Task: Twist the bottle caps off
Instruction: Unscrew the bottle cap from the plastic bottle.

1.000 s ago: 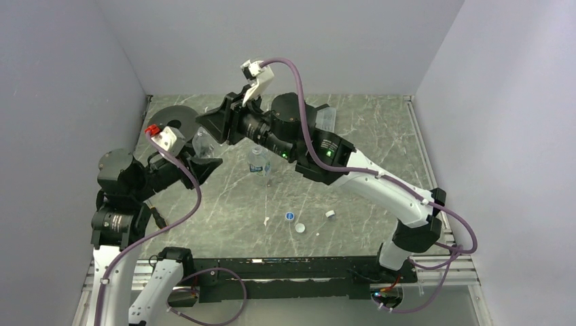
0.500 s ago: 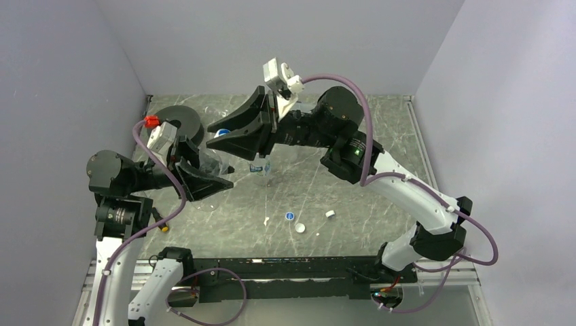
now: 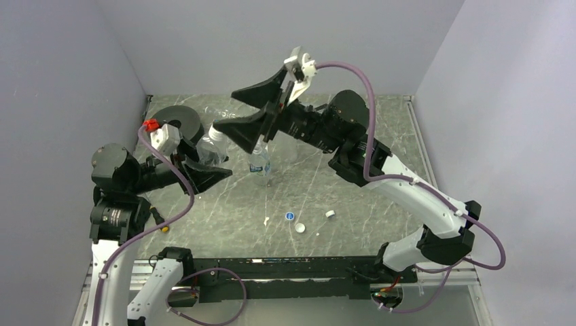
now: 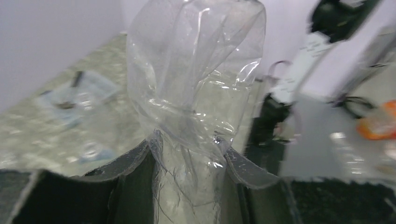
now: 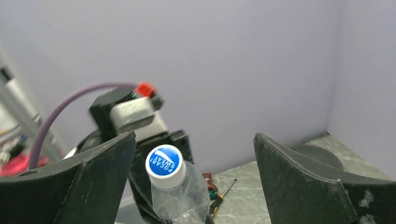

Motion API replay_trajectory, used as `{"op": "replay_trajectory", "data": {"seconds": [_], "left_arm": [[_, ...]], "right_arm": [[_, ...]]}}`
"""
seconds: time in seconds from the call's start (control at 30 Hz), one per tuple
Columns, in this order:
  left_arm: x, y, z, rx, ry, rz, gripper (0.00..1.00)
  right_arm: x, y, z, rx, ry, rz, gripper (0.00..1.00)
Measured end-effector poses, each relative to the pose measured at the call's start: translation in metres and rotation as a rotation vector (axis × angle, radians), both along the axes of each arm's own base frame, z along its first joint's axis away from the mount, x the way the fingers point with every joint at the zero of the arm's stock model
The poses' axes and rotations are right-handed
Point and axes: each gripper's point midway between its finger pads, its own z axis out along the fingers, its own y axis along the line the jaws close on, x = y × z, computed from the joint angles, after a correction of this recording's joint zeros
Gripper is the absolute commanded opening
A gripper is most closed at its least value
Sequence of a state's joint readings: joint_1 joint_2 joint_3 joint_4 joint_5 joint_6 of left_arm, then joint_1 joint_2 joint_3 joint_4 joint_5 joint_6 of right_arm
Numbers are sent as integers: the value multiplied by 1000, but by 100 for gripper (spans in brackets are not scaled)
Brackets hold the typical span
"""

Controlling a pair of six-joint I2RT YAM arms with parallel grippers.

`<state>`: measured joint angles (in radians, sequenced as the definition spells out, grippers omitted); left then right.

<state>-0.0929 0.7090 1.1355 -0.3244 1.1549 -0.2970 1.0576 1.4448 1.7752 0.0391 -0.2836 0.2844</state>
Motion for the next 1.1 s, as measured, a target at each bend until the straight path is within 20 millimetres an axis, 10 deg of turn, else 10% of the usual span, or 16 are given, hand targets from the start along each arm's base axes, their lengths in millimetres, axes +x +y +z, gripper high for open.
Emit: {"op": "replay_trajectory", "data": {"seconds": [0.23,0.5,0.7,1.1], "left_arm": [[41,30,-24,152,-206,296,0],[72,57,-41,255,-235,492,0],[79,67,-46,279,-236,555,0],[82,73,-48,283,-235,597,0]], "right_arm": [[47,-4,-1,27,267,-259,99],[39,44,-57,-101,369,-312,71],[47,46,-63,-81,421,-346,57],[59,59,-69,-22,498,-368,64]]}}
